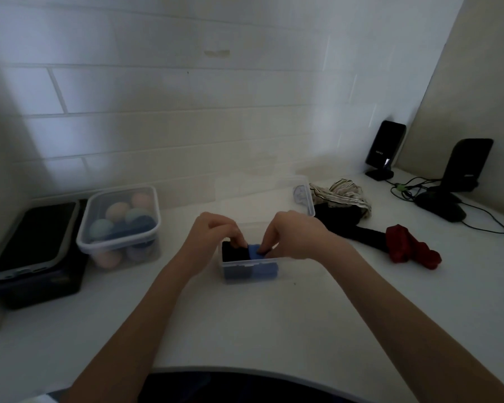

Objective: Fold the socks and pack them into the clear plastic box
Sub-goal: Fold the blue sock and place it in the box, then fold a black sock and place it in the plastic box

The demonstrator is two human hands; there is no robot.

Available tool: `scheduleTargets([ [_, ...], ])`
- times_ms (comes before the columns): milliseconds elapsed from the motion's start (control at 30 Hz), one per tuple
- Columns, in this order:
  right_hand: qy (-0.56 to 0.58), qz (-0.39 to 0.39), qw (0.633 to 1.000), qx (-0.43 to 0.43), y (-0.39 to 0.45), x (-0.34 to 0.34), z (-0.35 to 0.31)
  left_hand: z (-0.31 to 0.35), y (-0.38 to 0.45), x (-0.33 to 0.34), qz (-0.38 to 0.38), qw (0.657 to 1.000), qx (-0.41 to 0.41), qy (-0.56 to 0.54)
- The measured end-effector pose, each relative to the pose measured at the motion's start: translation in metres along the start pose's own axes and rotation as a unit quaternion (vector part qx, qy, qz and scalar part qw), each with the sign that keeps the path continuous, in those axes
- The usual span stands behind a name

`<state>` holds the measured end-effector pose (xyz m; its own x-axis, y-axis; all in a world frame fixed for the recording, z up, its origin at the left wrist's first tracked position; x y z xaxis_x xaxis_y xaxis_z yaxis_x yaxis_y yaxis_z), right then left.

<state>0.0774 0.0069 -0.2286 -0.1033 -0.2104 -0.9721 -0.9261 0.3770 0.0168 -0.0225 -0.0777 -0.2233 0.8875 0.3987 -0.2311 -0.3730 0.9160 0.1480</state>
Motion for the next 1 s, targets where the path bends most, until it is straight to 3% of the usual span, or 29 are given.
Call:
scheduleTargets([
  [100,0.097,0.040,0.994,-0.025,-0.004,-0.004,0.005,0.002,0.001,-0.008,0.003,0.999,0.006,-0.036],
  [233,0.236,0.270,0.931,-0.070,-0.026,-0.045,0.018,-0.002,0.002,-0.020,0.054,0.997,0.009,-0.049],
  [300,0.243,0.392,0.887,-0.018,-0.050,-0.066,0.048,-0.001,0.001,-0.021,0.073,0.996,0.021,-0.050],
  [367,0.148,0.465,0.869,0.082,-0.077,-0.080,0.082,0.002,-0.002,-0.021,0.089,0.994,0.043,-0.043],
  [433,0.058,0.455,0.870,0.179,-0.097,-0.081,0.112,0.004,-0.003,-0.022,0.112,0.992,0.057,-0.030],
  [500,0.045,0.370,0.900,0.226,-0.098,-0.065,0.136,0.004,-0.002,-0.024,0.128,0.990,0.059,-0.029],
  [567,0.047,0.262,0.936,0.231,-0.091,-0.036,0.143,0.003,-0.001,-0.026,0.128,0.989,0.055,-0.050],
  [633,0.054,0.222,0.950,0.211,-0.086,-0.017,0.141,0.000,0.001,-0.029,0.127,0.989,0.043,-0.066],
  [833,-0.001,0.236,0.953,0.191,-0.073,-0.009,0.141,-0.007,0.003,-0.028,0.120,0.991,0.020,-0.050],
  [1000,0.075,0.380,0.910,0.149,-0.083,-0.026,0.139,-0.005,0.002,-0.024,0.112,0.992,0.023,-0.050],
])
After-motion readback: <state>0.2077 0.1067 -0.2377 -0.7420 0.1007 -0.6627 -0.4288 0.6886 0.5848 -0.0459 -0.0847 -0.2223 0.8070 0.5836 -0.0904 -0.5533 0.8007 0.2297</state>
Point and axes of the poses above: each hand's wrist, its own y-axis towards the middle knuckle, its own x-axis out of the palm, z = x × y, the point moved 9 cm from there along y, towards the middle knuckle, and after that the axes turned 14 degrees about -x, right-handed, at the moved point
